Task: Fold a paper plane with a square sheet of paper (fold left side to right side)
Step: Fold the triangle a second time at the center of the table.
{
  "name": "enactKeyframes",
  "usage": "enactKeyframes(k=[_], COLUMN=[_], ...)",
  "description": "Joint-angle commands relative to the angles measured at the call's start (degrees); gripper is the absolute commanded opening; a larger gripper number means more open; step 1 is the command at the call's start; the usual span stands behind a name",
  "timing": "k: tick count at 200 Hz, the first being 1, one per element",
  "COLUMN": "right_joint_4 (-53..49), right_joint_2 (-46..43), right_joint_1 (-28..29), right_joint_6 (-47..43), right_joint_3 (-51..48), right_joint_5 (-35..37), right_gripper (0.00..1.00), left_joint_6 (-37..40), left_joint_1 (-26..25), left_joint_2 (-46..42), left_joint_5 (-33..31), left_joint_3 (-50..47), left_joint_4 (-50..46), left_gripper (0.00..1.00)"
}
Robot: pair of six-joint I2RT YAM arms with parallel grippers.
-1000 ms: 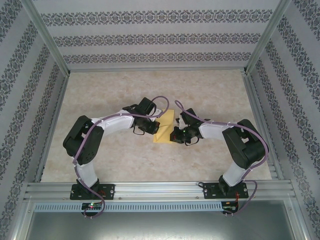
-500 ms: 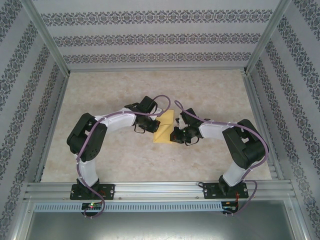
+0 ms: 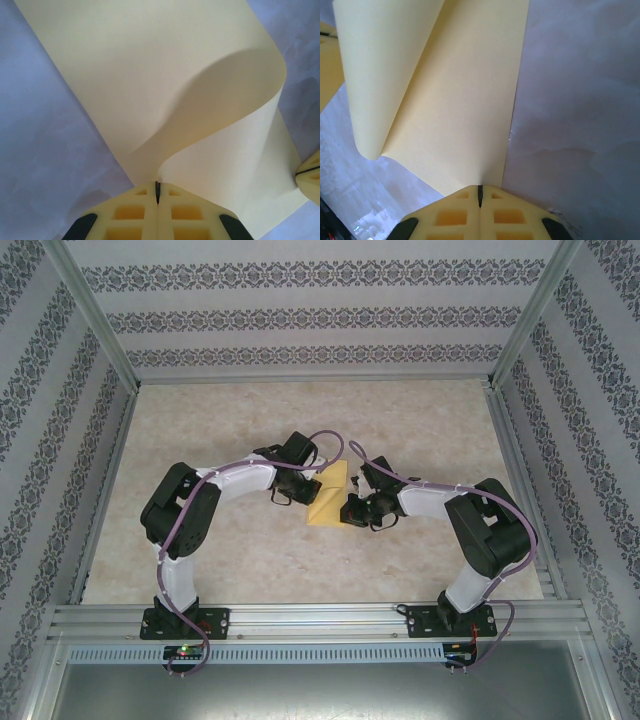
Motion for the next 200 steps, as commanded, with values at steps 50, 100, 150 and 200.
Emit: enactKeyframes(k=[50, 100, 150, 200], right_joint_4=[-4.7, -4.6, -4.6, -4.6], right_joint_2=[0.6, 0.8, 0.9, 1.0], right_joint_1=[0.9, 0.9, 1.0, 1.0], right_joint_6=[-1.1, -1.1, -1.2, -1.2], right_joint_3=[-0.5, -0.5, -0.4, -0.4], right_joint_5=[3.2, 3.1, 3.1, 3.0], right_gripper=[0.0, 0.0, 0.0, 0.0], left_joint_6=[1.4, 1.5, 1.5, 1.5], left_joint_1=[1.2, 1.2, 1.2, 1.2], left_joint_2=[2.0, 2.0, 2.0, 2.7], left_joint_5=[-0.4, -1.2, -2.1, -1.2], left_joint_3=[2.0, 1.6, 1.4, 1.2], left_joint_4=[-1.1, -1.4, -1.6, -1.1], left_gripper=[0.01, 0.01, 0.01, 0.01])
